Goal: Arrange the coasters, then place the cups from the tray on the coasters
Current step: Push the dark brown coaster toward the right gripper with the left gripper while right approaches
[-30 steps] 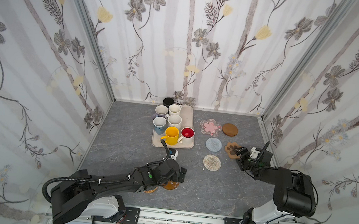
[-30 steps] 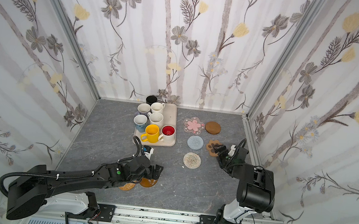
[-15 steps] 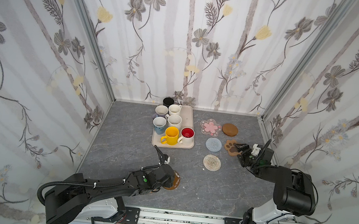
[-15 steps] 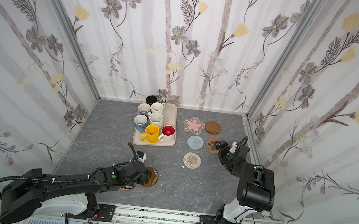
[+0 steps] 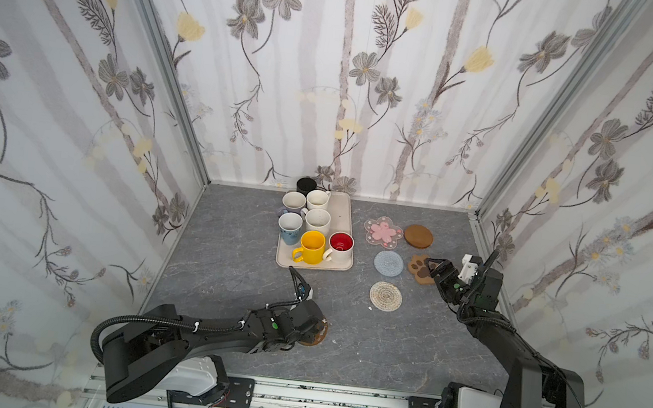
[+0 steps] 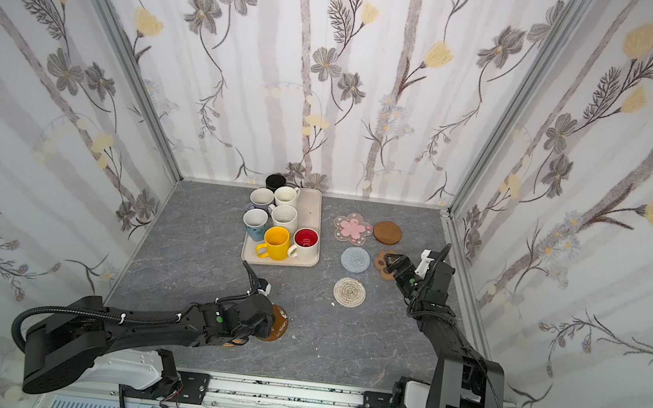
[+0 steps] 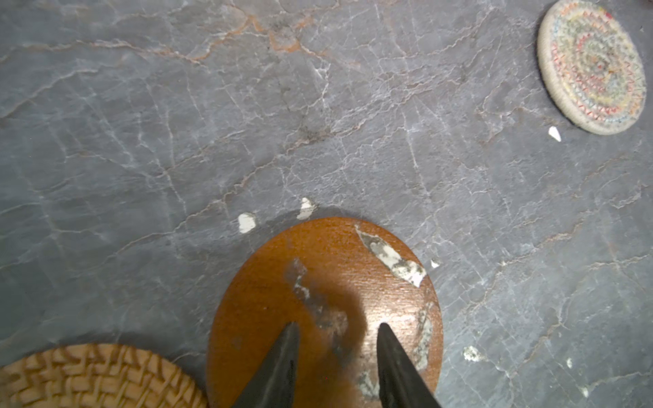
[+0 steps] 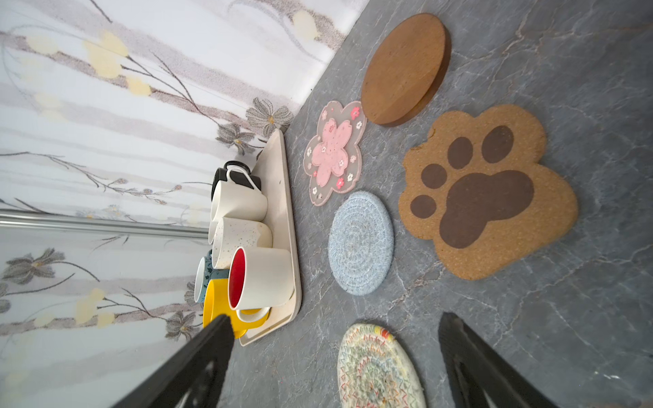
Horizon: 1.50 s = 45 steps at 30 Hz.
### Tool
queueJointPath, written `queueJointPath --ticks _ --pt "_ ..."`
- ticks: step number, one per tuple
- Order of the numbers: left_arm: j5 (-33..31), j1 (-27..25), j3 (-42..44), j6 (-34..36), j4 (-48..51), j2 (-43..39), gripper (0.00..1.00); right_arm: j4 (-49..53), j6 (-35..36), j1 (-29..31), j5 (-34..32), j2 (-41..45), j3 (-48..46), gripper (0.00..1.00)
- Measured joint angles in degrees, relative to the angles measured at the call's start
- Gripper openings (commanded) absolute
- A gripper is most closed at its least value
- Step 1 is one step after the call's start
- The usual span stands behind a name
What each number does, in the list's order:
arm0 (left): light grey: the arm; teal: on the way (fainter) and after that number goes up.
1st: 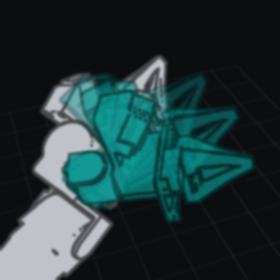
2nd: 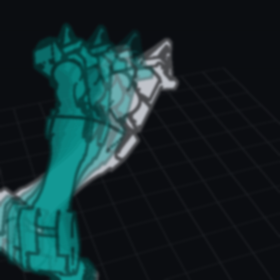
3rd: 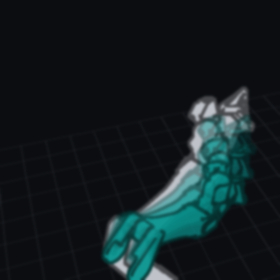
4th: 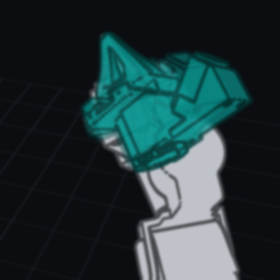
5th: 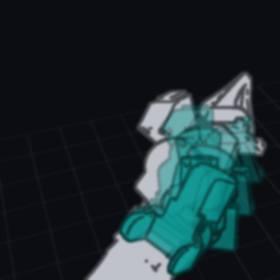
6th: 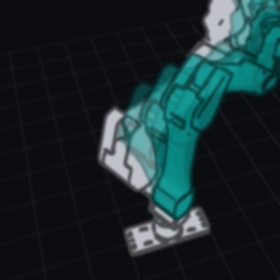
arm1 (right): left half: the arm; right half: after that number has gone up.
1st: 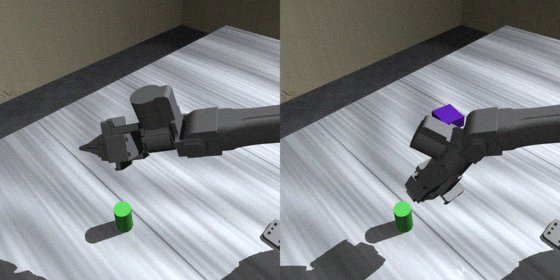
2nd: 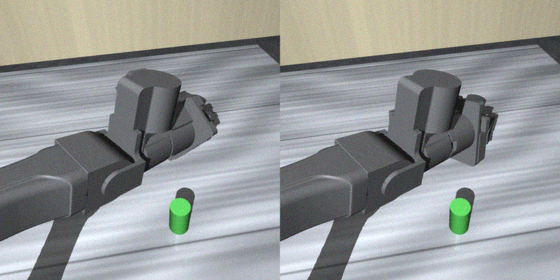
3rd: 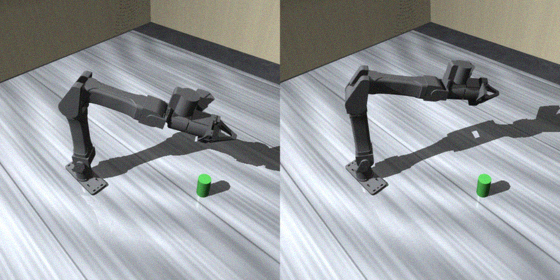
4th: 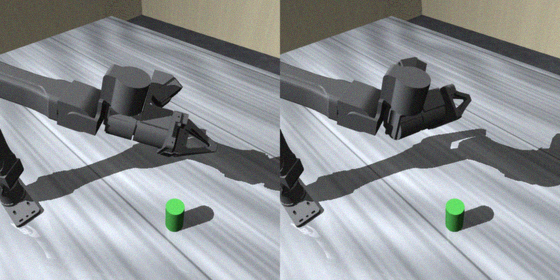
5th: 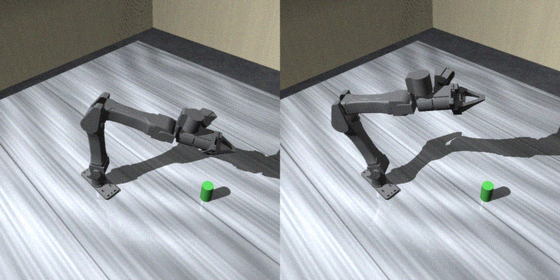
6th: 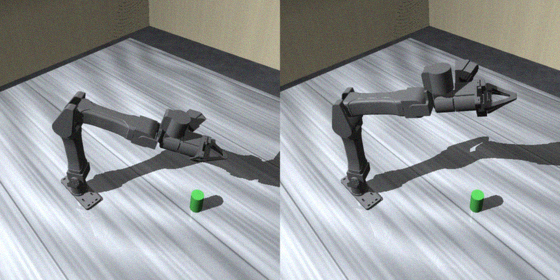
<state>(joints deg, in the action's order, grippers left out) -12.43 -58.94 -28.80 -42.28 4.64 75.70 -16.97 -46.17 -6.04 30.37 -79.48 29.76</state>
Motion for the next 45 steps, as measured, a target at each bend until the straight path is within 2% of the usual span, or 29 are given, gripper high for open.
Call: queueJointPath --ticks 2,3,4,6,8,12,17,23,26,30,39,45 --pt "-0.02 -0.70 -0.79 -0.17 -1.03 1.46 0.40 1.57 0.79 1.36 -0.76 1.73 0.13 0.92" --pt "-0.46 -1.03 -1.09 -0.24 -1.25 1.92 0.44 2.34 0.96 2.05 -0.81 2.56 0.31 0.92" --pt "-0.66 -1.22 -1.22 -0.37 -1.33 2.12 0.49 3.10 1.55 2.69 -0.94 3.15 0.57 0.92" --pt "-0.37 -1.40 -1.31 -0.50 -1.66 1.92 0.66 4.52 2.03 3.93 -1.22 4.17 1.25 0.93" --pt "-0.20 -1.49 -0.94 -0.94 -1.25 0.57 0.77 5.53 2.73 4.98 -1.20 4.98 1.73 0.94" --pt "-0.02 -0.59 1.60 -2.19 0.33 -5.11 0.81 7.37 3.85 6.38 -2.05 6.12 2.34 0.95" --pt "0.26 2.23 5.77 -3.08 2.10 -11.89 0.80 9.40 4.81 8.48 -2.32 6.38 3.19 0.96" --pt "1.11 3.91 7.69 -3.56 3.74 -13.99 0.67 9.53 5.31 10.60 -2.51 6.36 3.82 0.96" --pt "1.57 4.02 7.48 -3.58 3.78 -12.52 0.61 9.60 5.31 11.30 -2.67 6.36 3.89 0.96" --pt "1.95 4.02 6.86 -3.56 2.84 -10.19 0.56 9.92 5.40 11.61 -2.69 7.08 3.89 0.96" --pt "3.02 1.97 4.87 -4.63 -0.11 -6.36 0.51 12.46 6.43 11.67 -3.30 9.18 3.93 0.97" --pt "3.37 -0.66 2.99 -6.21 -4.02 -0.59 0.50 14.23 6.99 11.67 -3.30 10.01 4.35 0.97"
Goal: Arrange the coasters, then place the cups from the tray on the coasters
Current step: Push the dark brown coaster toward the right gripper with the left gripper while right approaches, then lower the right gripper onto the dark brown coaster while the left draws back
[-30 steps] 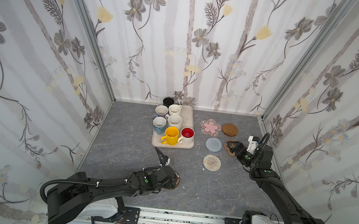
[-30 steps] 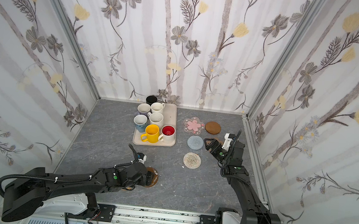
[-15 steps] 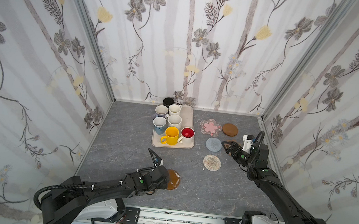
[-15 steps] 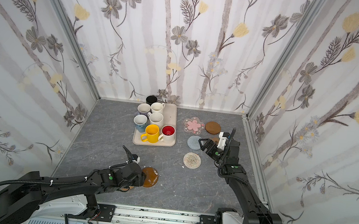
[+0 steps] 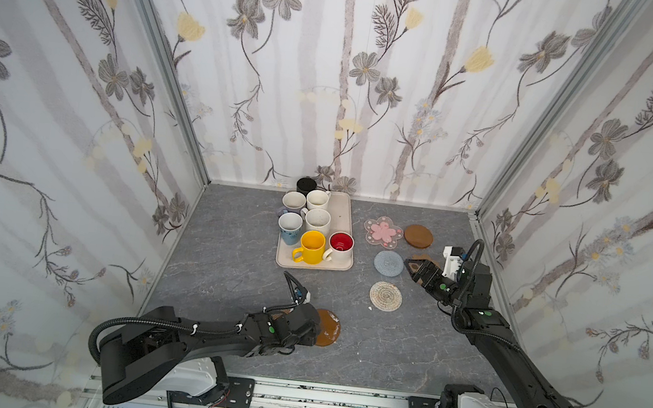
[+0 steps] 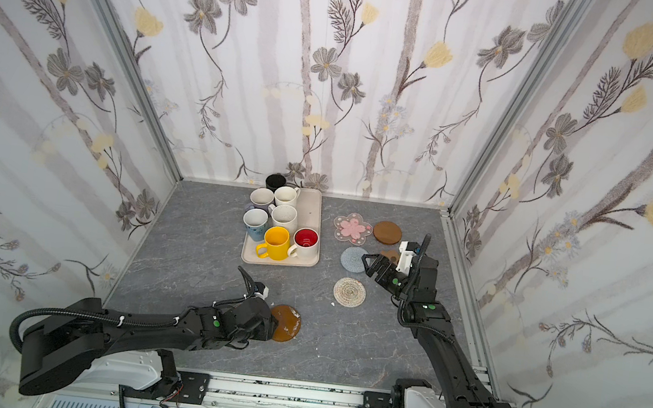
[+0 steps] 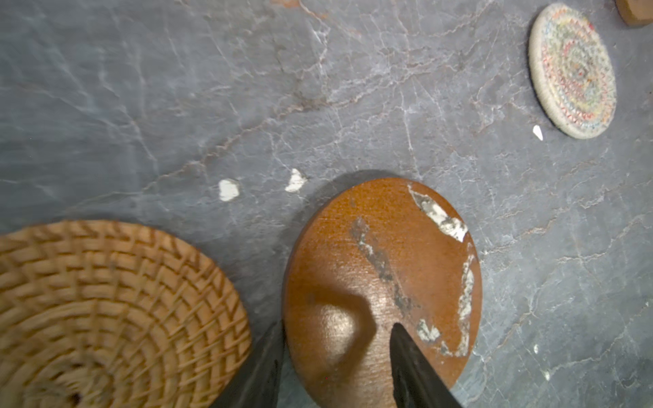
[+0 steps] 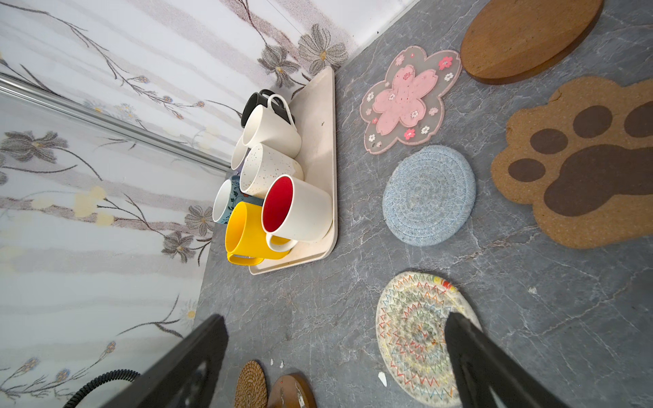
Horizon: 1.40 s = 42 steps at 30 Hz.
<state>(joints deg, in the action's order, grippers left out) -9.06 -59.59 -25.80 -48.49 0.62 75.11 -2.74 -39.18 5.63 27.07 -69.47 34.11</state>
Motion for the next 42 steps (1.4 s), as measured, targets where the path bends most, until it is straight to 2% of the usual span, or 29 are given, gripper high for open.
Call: queueJointPath --ticks 8,14,17,22,28,31,36,42 --pt "0.04 -1.88 -6.19 -1.09 -4.13 6.71 0.53 3.48 2.80 0.26 -0.66 1.16 1.75 0.97" --pt "0.07 -1.60 -9.29 0.37 -5.46 6.78 0.74 9.20 6.97 3.69 -4.04 1.64 4.46 0.98" --pt "0.26 -0.59 -8.39 1.18 -5.62 3.52 0.82 11.74 8.72 8.48 -7.56 1.33 5.77 0.98" --pt "0.09 2.62 -2.84 1.97 -5.29 -7.63 0.99 14.56 9.62 20.79 -16.61 -0.79 6.08 1.00" --pt "-0.85 7.63 3.02 2.03 -1.70 -22.62 1.00 15.72 9.18 34.97 -26.62 -6.16 6.99 1.00" --pt "-0.79 10.43 4.66 2.03 1.16 -27.23 1.00 15.87 7.80 41.00 -30.75 -10.73 9.31 1.00" --pt "-0.20 14.99 5.97 2.23 4.37 -31.12 1.00 15.72 5.11 48.81 -35.15 -19.04 13.73 0.95" --pt "1.84 18.32 7.26 3.28 5.60 -32.79 1.00 16.13 2.56 54.88 -38.23 -28.44 18.38 0.92"
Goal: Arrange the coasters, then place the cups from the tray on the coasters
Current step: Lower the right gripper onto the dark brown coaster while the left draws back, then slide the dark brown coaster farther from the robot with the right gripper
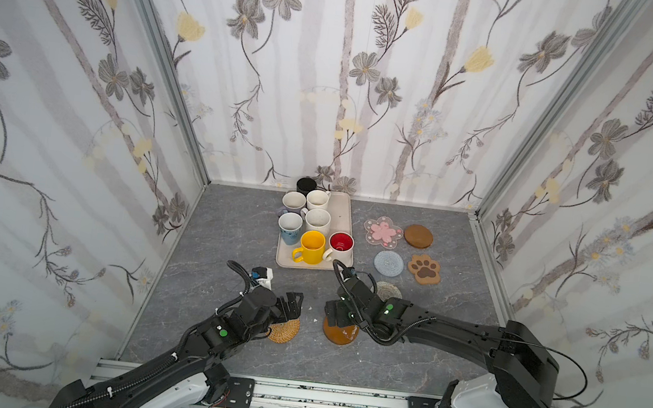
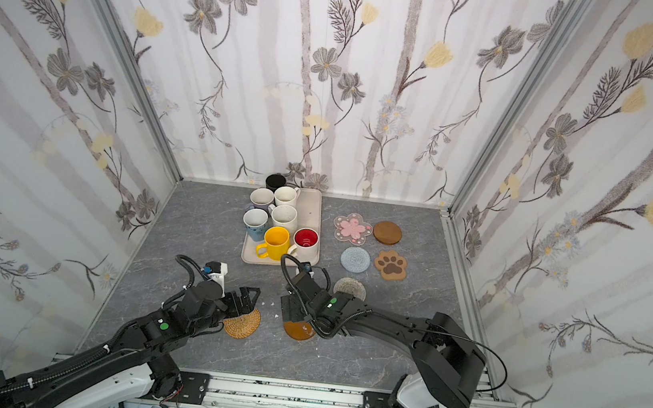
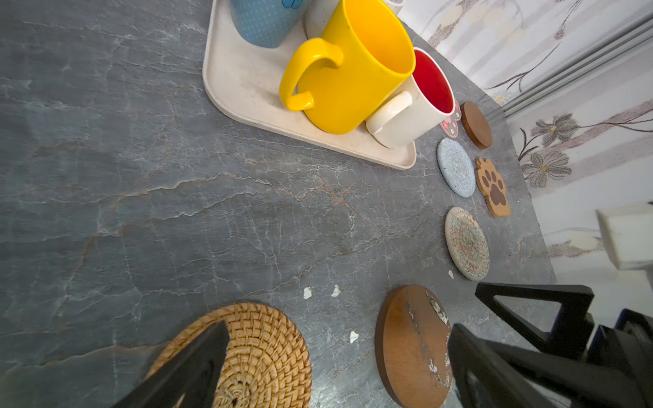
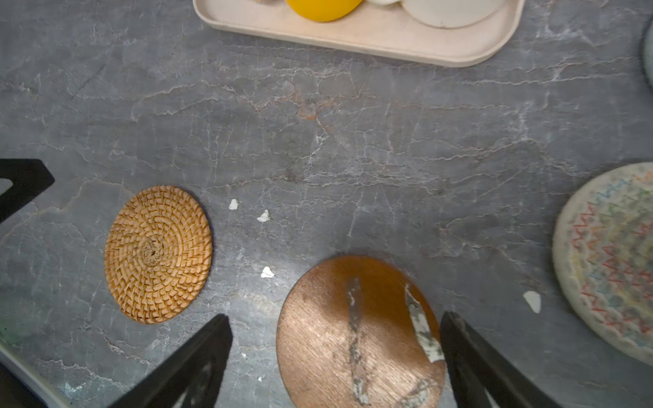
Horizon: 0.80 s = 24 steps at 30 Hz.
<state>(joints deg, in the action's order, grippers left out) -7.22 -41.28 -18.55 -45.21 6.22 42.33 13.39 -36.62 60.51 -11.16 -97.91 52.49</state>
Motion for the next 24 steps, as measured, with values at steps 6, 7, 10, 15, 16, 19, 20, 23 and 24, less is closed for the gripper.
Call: queueJointPath --ticks 6,7,10,15,16,19,20,23,24 --pt "0.39 0.74 1.44 0.20 0.39 -1.42 1.00 2.05 -1.09 3.21 -1.57 -5.51 2.47 0.90" --pt "0.39 0.72 1.60 0.22 0.48 -1.68 1.00 2.49 -1.16 3.82 -1.79 -6.47 3.10 0.88" --pt "0.37 0.76 1.68 0.44 0.48 -1.99 1.00 2.75 -1.29 4.61 -2.27 -8.46 4.11 0.85" --pt "0.37 0.76 1.70 0.44 0.48 -2.01 1.00 4.68 -1.90 4.85 -2.99 -9.53 4.33 0.79" --pt "0.37 0.76 1.73 0.44 0.46 -2.01 1.00 4.96 -1.90 5.07 -3.17 -9.53 4.33 0.79" --pt "0.37 0.76 1.84 0.44 0.50 -2.01 1.00 5.57 -1.95 5.64 -3.87 -9.66 4.33 0.79" --pt "0.37 0.76 1.84 0.44 0.48 -1.97 1.00 5.75 -1.95 5.81 -4.13 -9.88 4.33 0.79" --pt "0.37 0.76 1.84 0.44 0.50 -1.81 1.00 6.51 -1.92 5.86 -4.79 -10.78 4.35 0.79" --pt "0.37 0.76 1.84 0.44 0.48 -1.79 1.00 6.56 -1.92 5.86 -5.11 -10.86 4.39 0.79"
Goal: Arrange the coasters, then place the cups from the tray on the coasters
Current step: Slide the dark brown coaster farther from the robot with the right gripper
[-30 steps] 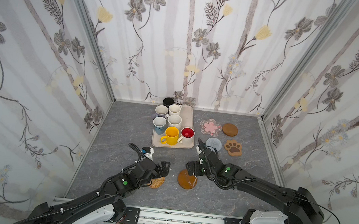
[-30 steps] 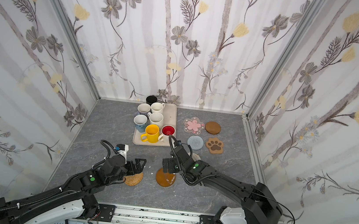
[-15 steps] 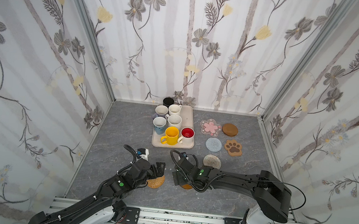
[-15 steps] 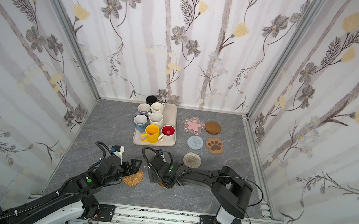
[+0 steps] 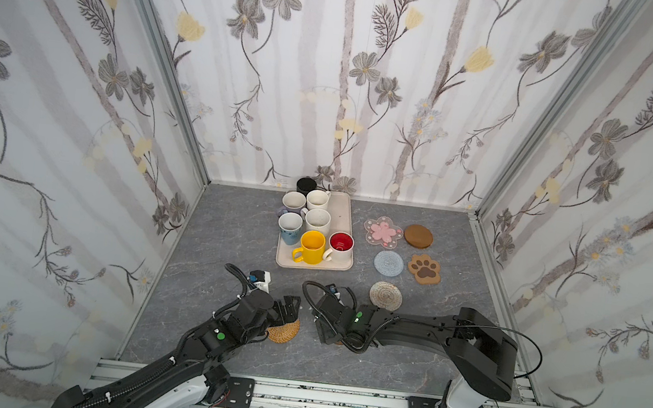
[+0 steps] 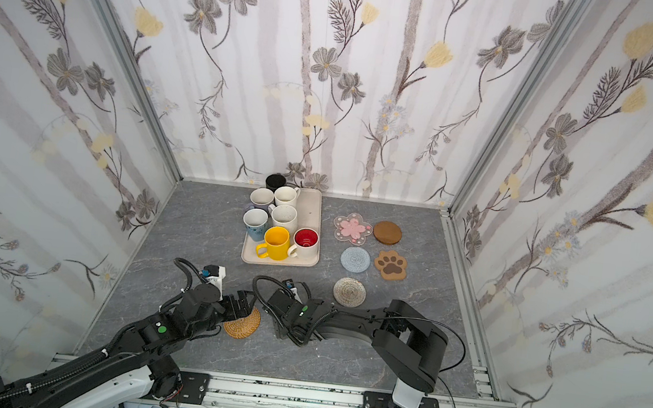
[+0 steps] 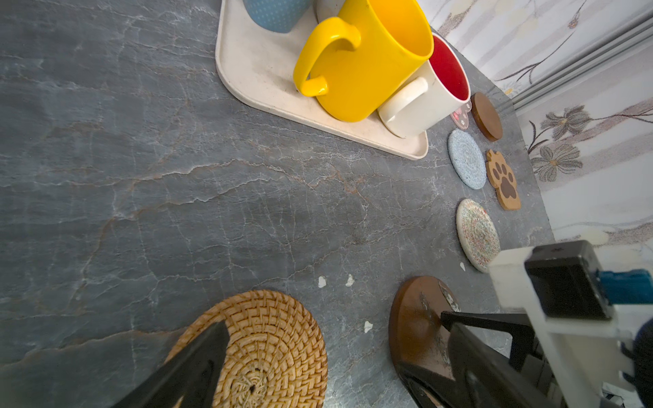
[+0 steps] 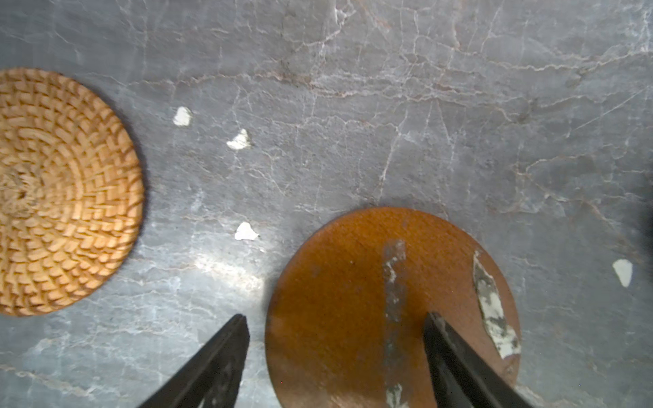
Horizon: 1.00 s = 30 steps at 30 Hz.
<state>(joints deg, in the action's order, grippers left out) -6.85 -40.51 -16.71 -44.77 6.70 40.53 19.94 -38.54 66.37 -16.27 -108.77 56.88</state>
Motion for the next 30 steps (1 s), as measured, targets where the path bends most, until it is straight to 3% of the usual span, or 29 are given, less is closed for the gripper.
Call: queueJointPath --ticks 15,30 --pt "0.22 0.00 -0.07 -0.02 -0.02 0.70 1.00 -0.37 -0.90 -0.57 -5.73 0.66 -2.95 0.76" --pt "0.92 0.00 -2.03 0.26 -0.50 3.58 1.00 -1.31 -1.66 -6.10 -6.51 11.61 -15.45 0.75"
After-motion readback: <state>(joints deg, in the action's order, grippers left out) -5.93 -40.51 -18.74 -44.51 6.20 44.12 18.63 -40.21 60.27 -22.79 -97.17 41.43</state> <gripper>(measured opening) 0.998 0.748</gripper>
